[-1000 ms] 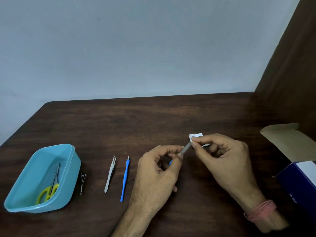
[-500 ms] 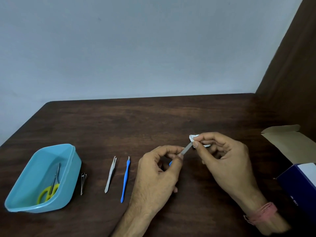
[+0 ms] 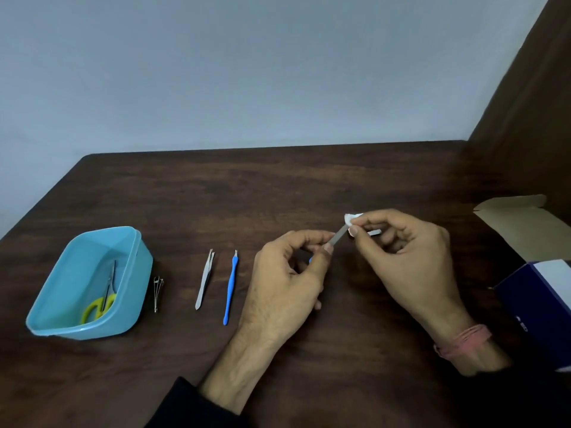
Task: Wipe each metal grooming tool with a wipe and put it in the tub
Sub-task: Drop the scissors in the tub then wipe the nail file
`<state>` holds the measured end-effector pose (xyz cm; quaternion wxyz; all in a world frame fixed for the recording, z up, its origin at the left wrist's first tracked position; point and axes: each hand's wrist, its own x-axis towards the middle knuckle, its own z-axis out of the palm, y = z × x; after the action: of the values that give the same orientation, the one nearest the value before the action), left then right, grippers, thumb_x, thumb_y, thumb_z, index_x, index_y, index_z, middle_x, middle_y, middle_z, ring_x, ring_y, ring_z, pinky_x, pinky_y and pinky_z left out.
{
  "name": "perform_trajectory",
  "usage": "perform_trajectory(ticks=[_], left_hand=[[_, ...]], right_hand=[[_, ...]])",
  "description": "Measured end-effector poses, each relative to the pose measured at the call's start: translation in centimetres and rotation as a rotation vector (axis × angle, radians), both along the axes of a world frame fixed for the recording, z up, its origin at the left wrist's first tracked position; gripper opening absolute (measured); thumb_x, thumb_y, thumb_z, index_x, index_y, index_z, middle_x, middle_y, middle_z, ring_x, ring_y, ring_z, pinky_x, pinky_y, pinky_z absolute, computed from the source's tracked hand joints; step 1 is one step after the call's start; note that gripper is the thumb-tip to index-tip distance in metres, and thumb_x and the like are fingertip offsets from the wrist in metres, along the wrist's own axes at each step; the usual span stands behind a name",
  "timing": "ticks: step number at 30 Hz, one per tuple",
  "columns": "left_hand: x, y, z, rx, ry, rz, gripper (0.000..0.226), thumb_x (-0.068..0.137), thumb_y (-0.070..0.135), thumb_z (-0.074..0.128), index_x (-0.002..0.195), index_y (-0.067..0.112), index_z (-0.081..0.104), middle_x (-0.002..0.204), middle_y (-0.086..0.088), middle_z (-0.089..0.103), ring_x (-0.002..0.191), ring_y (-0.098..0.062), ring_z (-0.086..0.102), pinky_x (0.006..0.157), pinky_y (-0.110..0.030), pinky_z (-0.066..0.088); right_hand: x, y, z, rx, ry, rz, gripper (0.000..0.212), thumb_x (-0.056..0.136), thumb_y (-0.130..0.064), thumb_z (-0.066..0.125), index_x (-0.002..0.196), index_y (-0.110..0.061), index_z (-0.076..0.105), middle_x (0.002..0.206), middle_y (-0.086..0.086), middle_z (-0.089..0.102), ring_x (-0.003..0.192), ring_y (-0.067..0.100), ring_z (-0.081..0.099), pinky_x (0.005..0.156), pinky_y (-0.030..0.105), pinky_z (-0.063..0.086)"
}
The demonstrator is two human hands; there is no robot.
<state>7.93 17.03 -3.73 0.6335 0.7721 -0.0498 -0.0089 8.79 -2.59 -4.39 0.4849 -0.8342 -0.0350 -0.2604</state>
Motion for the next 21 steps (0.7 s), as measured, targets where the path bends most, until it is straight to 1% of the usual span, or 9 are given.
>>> perform_trajectory(ticks=[2,4,6,8,11,13,16,19,21], left_hand=[[-0.04,-0.03,0.00,-0.001,-0.013,-0.002,0.017,0.107,0.023,0.074,0.110,0.036,0.085,0.098,0.012,0.074,0.056,-0.013,0.067,0.049,-0.036,0.061],[-0.02,-0.08,-0.02,0.007,-0.016,0.002,0.017,0.107,0.024,0.074,0.110,0.037,0.085,0.103,0.012,0.073,0.058,-0.012,0.067,0.049,-0.034,0.059],[-0.04,-0.04,0.02,0.018,-0.014,-0.002,0.017,0.108,0.025,0.074,0.112,0.038,0.084,0.106,0.013,0.073,0.059,-0.010,0.067,0.049,-0.032,0.059],[-0.03,-0.04,-0.04,0.016,-0.018,-0.002,0.017,0.108,0.026,0.074,0.112,0.040,0.084,0.108,0.012,0.073,0.059,-0.011,0.068,0.050,-0.032,0.059],[0.02,-0.08,-0.12,0.005,-0.025,0.003,0.018,0.107,0.026,0.074,0.112,0.039,0.084,0.107,0.010,0.074,0.060,-0.013,0.068,0.049,-0.033,0.059],[0.04,-0.05,-0.18,0.015,-0.019,0.002,0.017,0.107,0.026,0.074,0.113,0.038,0.084,0.107,0.010,0.074,0.060,-0.012,0.068,0.050,-0.031,0.059],[-0.01,-0.02,-0.13,0.007,-0.022,0.006,0.018,0.107,0.025,0.075,0.112,0.040,0.084,0.105,0.011,0.074,0.059,-0.011,0.068,0.050,-0.029,0.058],[-0.02,-0.07,-0.09,0.009,-0.019,0.012,0.017,0.107,0.025,0.075,0.111,0.039,0.085,0.103,0.011,0.075,0.059,-0.011,0.068,0.050,-0.030,0.058],[-0.03,-0.04,-0.09,0.008,-0.013,0.015,0.017,0.106,0.025,0.075,0.111,0.039,0.085,0.103,0.010,0.074,0.059,-0.010,0.068,0.050,-0.030,0.058]], right_hand=[[-0.16,0.11,0.06,0.002,0.017,0.045,0.014,0.093,-0.014,0.089,0.098,-0.027,0.086,0.074,-0.021,0.073,0.050,0.009,0.059,0.054,0.011,0.040],[-0.18,0.32,0.14,0.001,0.025,0.051,0.015,0.092,-0.014,0.089,0.097,-0.028,0.086,0.071,-0.015,0.073,0.048,0.011,0.058,0.052,0.013,0.040],[-0.26,0.32,0.25,0.007,0.020,0.027,0.015,0.093,-0.016,0.089,0.096,-0.029,0.085,0.067,-0.013,0.071,0.047,0.014,0.059,0.052,0.016,0.041],[-0.40,0.32,0.33,-0.012,0.013,0.049,0.014,0.092,-0.016,0.089,0.097,-0.029,0.085,0.066,-0.011,0.070,0.047,0.013,0.059,0.052,0.015,0.041],[-0.39,0.33,0.33,-0.014,0.006,0.060,0.014,0.091,-0.015,0.088,0.097,-0.028,0.086,0.070,-0.011,0.073,0.048,0.014,0.060,0.051,0.016,0.042],[-0.25,0.21,0.24,0.009,0.008,0.031,0.014,0.092,-0.017,0.088,0.097,-0.029,0.085,0.068,-0.009,0.072,0.047,0.013,0.059,0.051,0.019,0.044],[-0.25,0.24,0.12,0.004,0.011,0.072,0.014,0.092,-0.015,0.089,0.097,-0.027,0.086,0.065,-0.015,0.069,0.045,0.010,0.056,0.051,0.016,0.041],[0.01,0.14,0.03,0.043,0.023,0.027,0.013,0.093,-0.018,0.089,0.096,-0.030,0.085,0.065,-0.009,0.072,0.045,0.013,0.058,0.050,0.025,0.045],[0.03,0.03,-0.01,0.049,0.025,0.026,0.013,0.093,-0.018,0.089,0.095,-0.030,0.085,0.066,-0.010,0.072,0.046,0.012,0.058,0.050,0.025,0.045]])
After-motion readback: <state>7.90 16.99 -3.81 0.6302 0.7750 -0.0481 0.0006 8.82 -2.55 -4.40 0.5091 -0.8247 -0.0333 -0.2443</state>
